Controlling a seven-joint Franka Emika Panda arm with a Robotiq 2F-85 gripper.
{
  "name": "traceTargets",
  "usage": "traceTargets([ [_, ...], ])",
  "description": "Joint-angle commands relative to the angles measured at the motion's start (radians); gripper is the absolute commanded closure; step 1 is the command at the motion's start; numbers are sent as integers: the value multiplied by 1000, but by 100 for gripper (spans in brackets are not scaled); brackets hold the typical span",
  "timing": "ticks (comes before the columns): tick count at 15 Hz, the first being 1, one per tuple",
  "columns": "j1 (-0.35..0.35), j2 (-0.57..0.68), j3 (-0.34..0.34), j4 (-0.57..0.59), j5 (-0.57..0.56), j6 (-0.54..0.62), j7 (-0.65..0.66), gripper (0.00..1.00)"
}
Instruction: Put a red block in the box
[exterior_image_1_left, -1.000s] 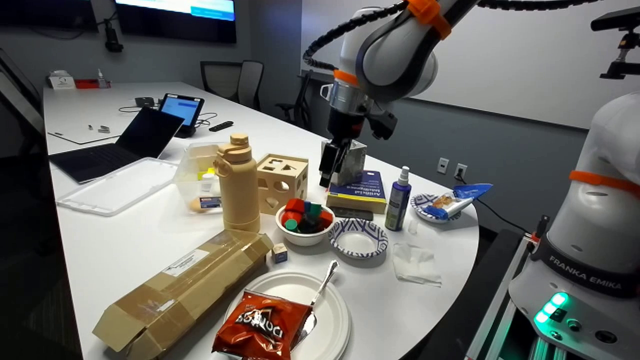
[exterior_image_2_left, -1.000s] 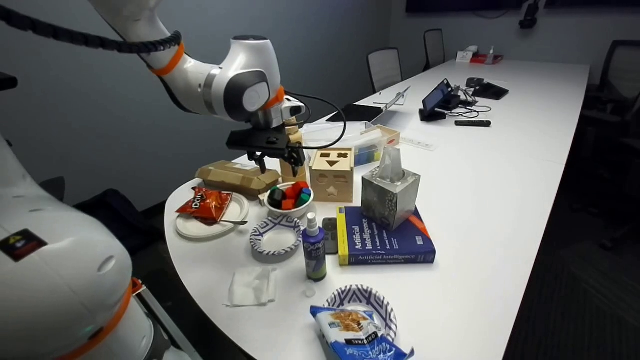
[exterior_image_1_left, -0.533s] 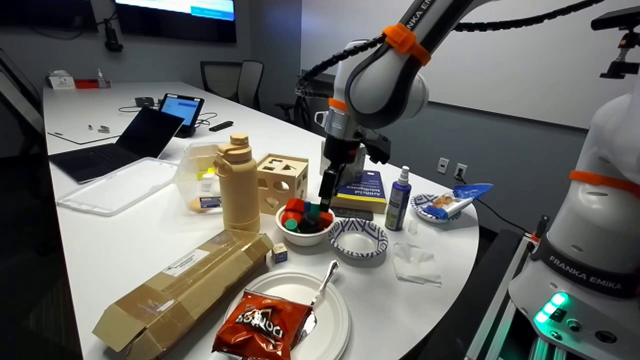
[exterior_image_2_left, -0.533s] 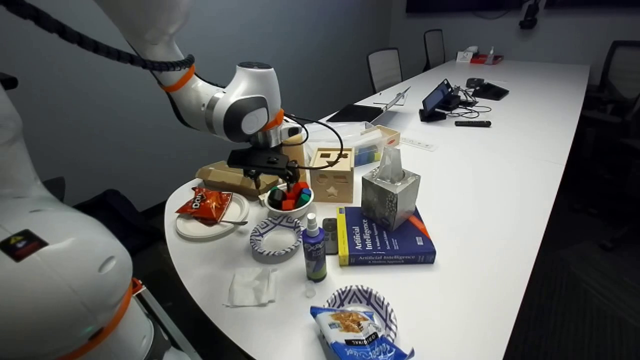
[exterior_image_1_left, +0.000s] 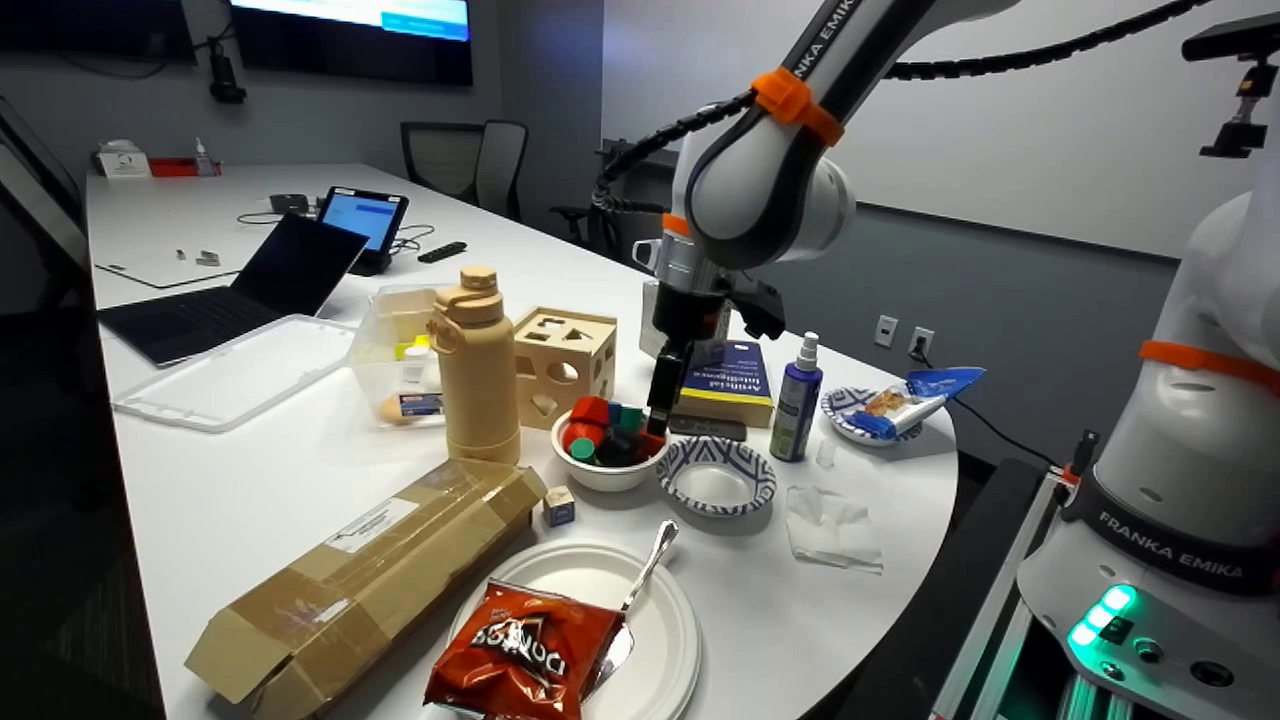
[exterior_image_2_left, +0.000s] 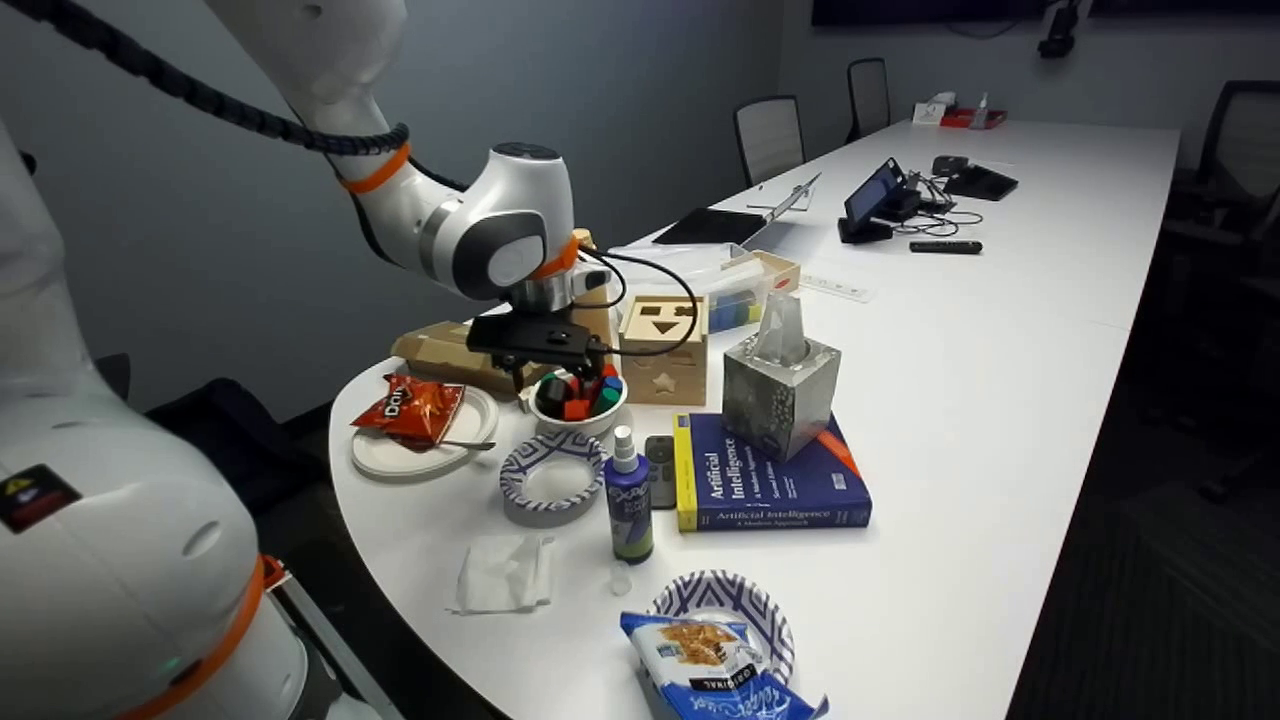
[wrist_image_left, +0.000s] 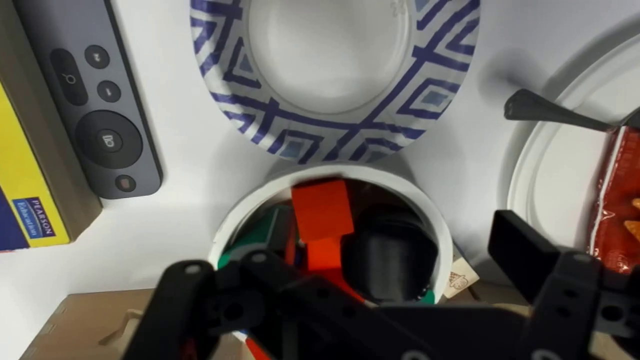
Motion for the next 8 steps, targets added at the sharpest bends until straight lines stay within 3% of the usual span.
traceTargets([
  [1,-34,44,42,23,59,29,-79,0],
  [8,-84,83,73,46,24,49,-86,0],
])
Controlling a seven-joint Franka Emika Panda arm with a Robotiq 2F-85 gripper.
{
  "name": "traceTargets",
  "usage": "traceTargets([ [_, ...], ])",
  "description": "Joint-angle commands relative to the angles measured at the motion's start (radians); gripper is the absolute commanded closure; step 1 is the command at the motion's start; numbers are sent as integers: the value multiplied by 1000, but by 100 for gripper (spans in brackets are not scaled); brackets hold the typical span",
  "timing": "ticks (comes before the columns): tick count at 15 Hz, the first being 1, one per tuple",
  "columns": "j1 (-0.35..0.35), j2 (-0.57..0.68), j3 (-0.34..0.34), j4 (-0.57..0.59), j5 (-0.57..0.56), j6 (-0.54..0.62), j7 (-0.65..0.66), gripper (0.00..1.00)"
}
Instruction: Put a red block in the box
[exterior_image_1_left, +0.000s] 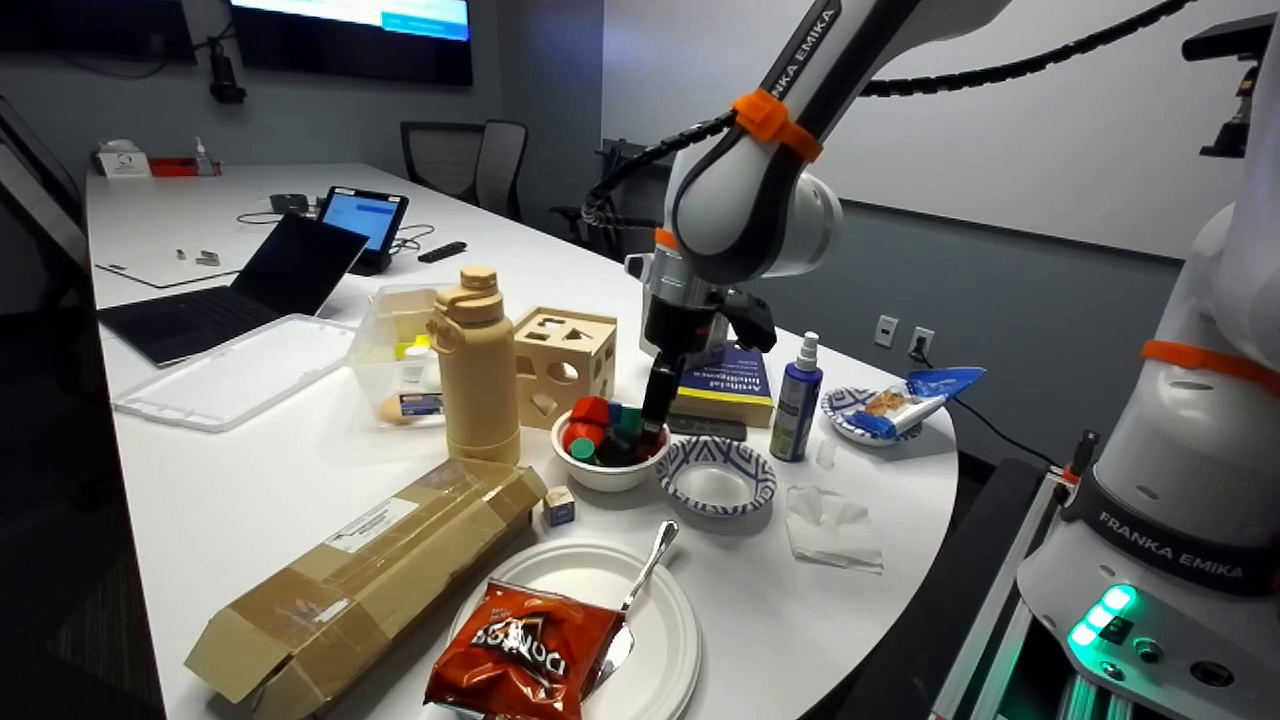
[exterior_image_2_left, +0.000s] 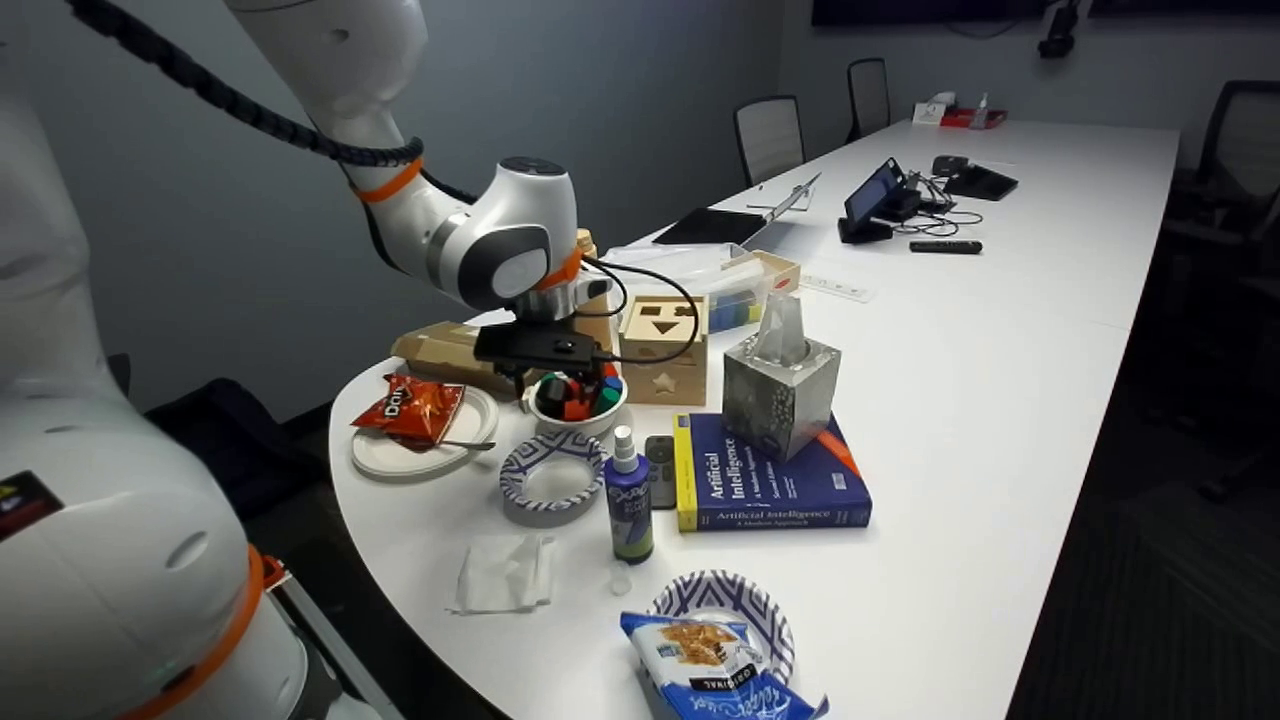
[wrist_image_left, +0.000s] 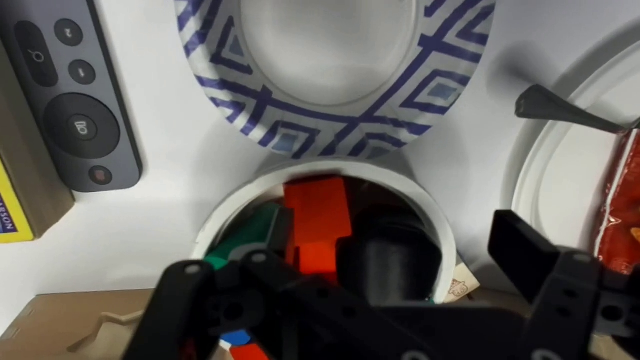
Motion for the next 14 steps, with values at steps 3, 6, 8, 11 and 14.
traceTargets([
  [3,-62,34,18,34,-6,5,-43,0],
  [6,-86,48,28,48,9,1,-70,0],
  [8,-99,57,40,56,18,0,-86,0],
  [11,-116,69,57,63,22,-1,-100,0],
  [14,-128,76,70,61,19,0,-99,0],
])
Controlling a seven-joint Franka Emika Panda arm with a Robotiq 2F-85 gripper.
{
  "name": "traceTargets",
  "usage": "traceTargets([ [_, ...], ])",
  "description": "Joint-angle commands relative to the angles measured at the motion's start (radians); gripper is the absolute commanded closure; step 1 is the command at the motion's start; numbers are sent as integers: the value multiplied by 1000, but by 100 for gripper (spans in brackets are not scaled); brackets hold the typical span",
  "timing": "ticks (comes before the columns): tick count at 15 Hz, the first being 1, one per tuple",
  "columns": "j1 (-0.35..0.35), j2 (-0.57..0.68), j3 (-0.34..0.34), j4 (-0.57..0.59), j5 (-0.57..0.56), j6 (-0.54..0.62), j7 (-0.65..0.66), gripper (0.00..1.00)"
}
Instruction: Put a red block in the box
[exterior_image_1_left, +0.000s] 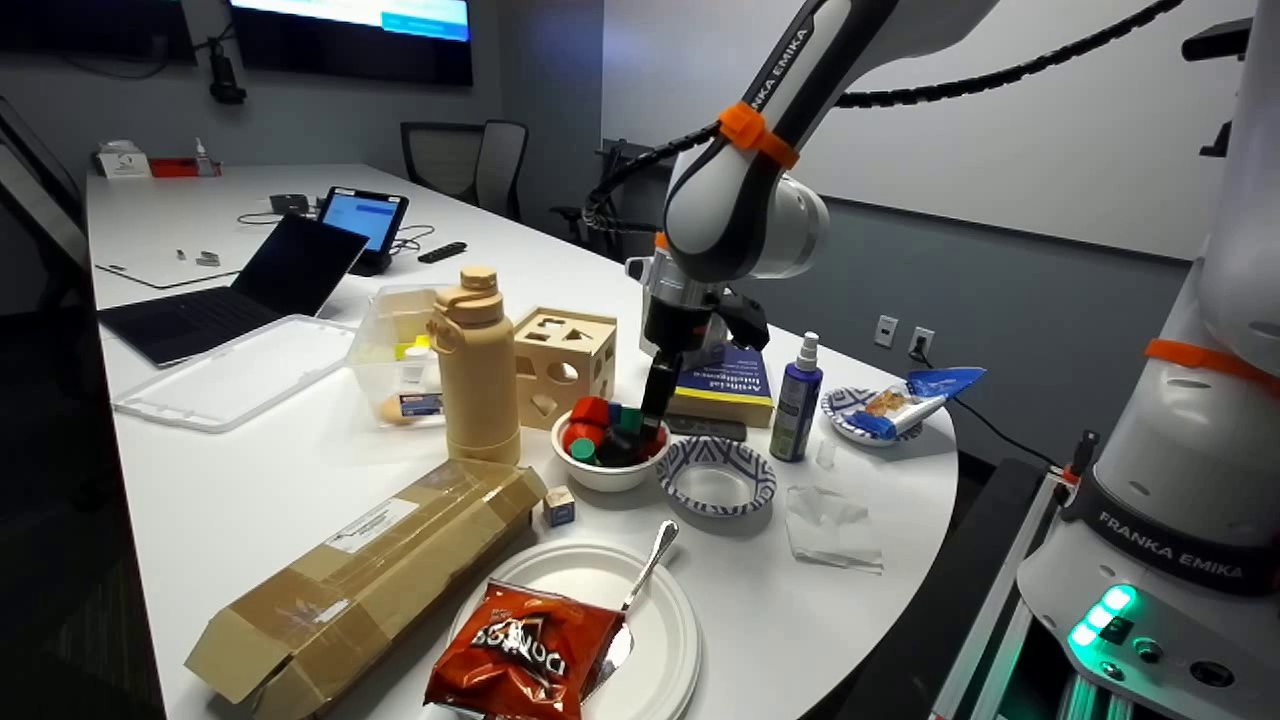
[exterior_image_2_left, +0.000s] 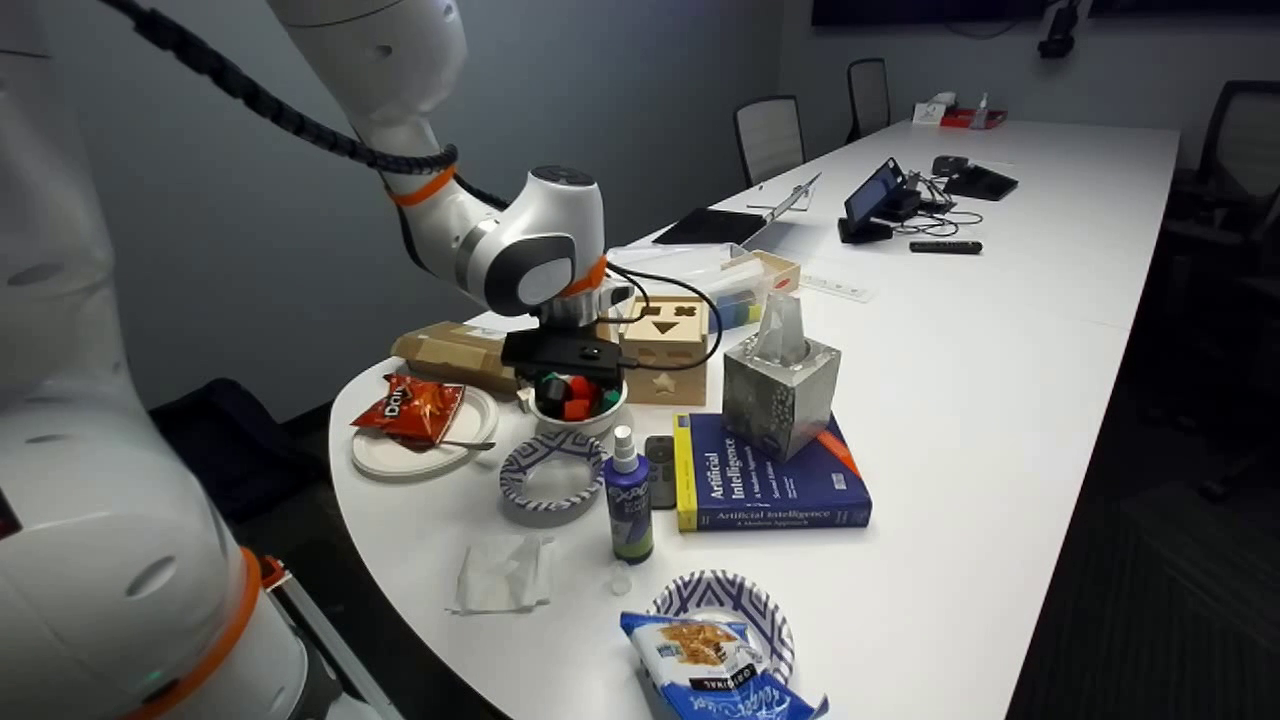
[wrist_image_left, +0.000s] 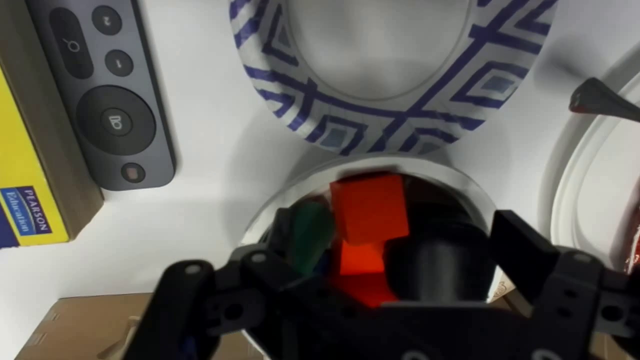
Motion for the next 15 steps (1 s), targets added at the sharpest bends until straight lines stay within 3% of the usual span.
traceTargets([
  [1,-32,19,30,12,23,2,-38,0],
  [2,-37,21,34,10,26,5,-40,25],
  [4,-44,26,41,9,27,7,-40,34],
  [11,-60,35,54,8,25,14,-36,89],
  [15,-64,25,58,8,27,11,-32,91],
])
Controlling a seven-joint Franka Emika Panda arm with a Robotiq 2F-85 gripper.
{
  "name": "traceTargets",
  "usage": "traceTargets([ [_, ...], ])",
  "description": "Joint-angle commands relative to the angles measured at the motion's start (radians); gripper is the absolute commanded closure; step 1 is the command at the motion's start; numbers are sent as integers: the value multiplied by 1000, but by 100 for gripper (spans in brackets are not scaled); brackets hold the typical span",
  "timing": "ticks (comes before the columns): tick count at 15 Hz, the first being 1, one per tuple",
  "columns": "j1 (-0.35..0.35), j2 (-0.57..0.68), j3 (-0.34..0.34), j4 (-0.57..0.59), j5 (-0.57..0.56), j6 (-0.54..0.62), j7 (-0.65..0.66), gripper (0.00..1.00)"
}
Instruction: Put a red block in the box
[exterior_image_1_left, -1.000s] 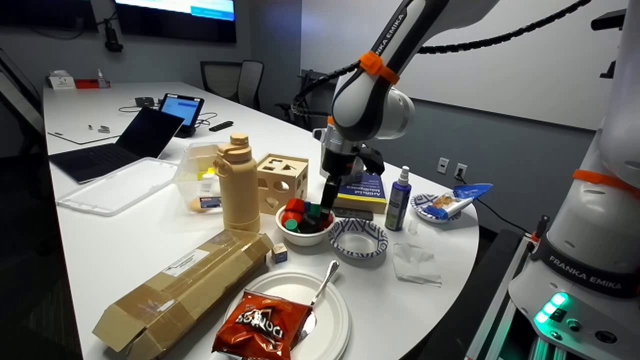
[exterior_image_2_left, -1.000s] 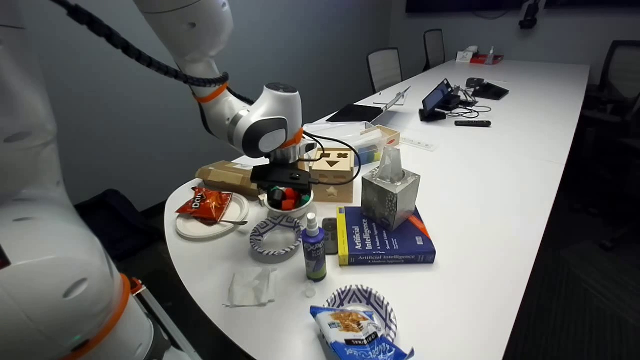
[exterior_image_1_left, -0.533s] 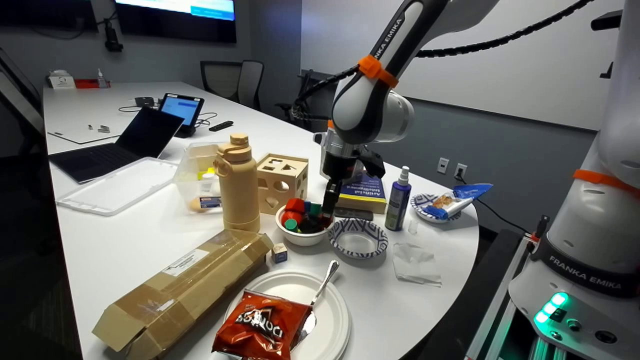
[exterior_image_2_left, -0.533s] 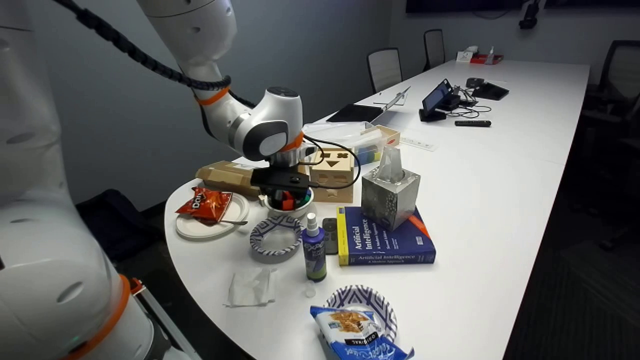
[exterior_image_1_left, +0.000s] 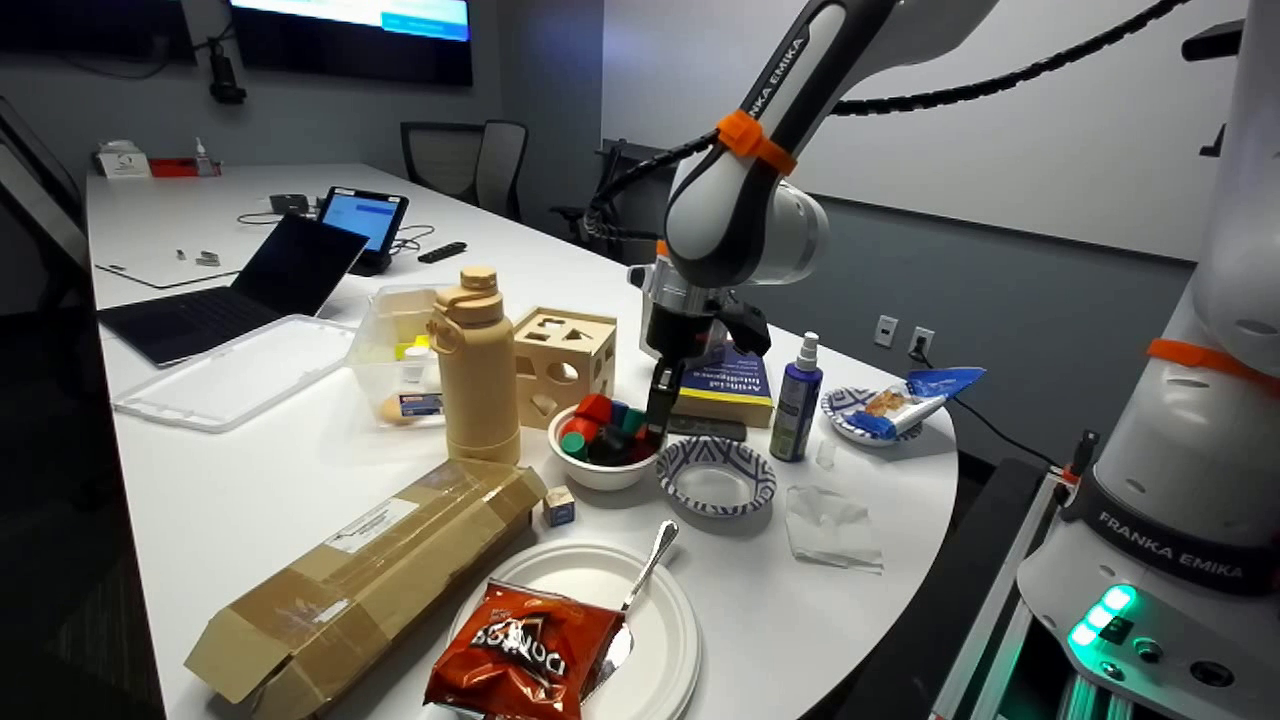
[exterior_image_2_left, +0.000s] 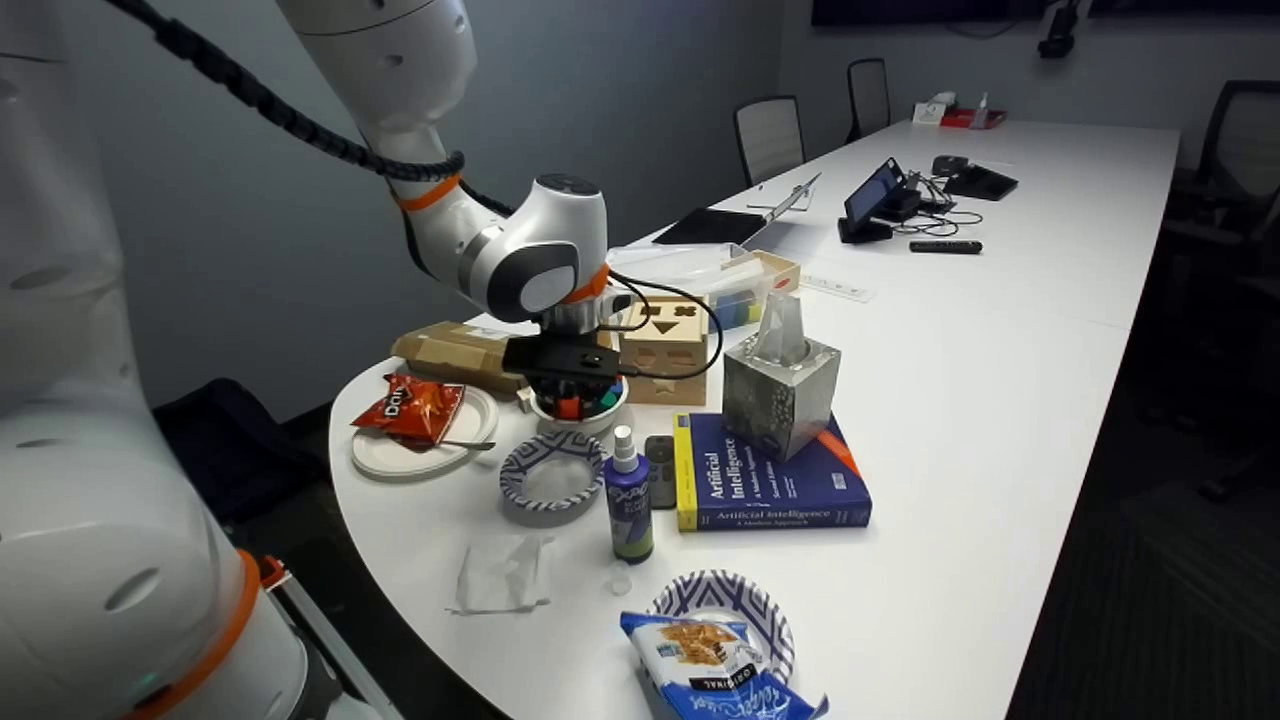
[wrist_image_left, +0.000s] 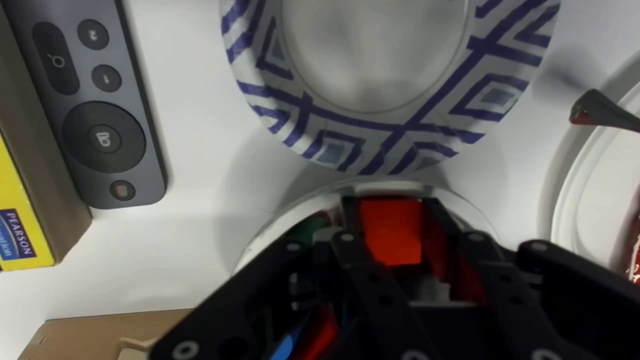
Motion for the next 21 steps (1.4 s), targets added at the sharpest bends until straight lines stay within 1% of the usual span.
traceTargets([
  [1,-18,-4,19,9,26,4,-24,91],
  [3,-16,-30,17,13,18,-19,-14,91],
  [6,21,-98,-33,37,-71,-109,84,91],
  [7,38,-123,-62,53,-129,-158,137,91],
  [8,47,-138,-77,76,-167,-205,170,91],
  [9,59,-156,-99,107,-234,-267,220,91],
  [11,73,-160,-120,195,-307,-399,263,91],
  [14,92,-119,-131,352,-353,-569,258,91],
  [17,111,-48,-130,499,-382,-689,245,91],
  [19,125,13,-130,583,-415,-734,246,91],
  [21,135,83,-132,661,-449,-751,233,91],
])
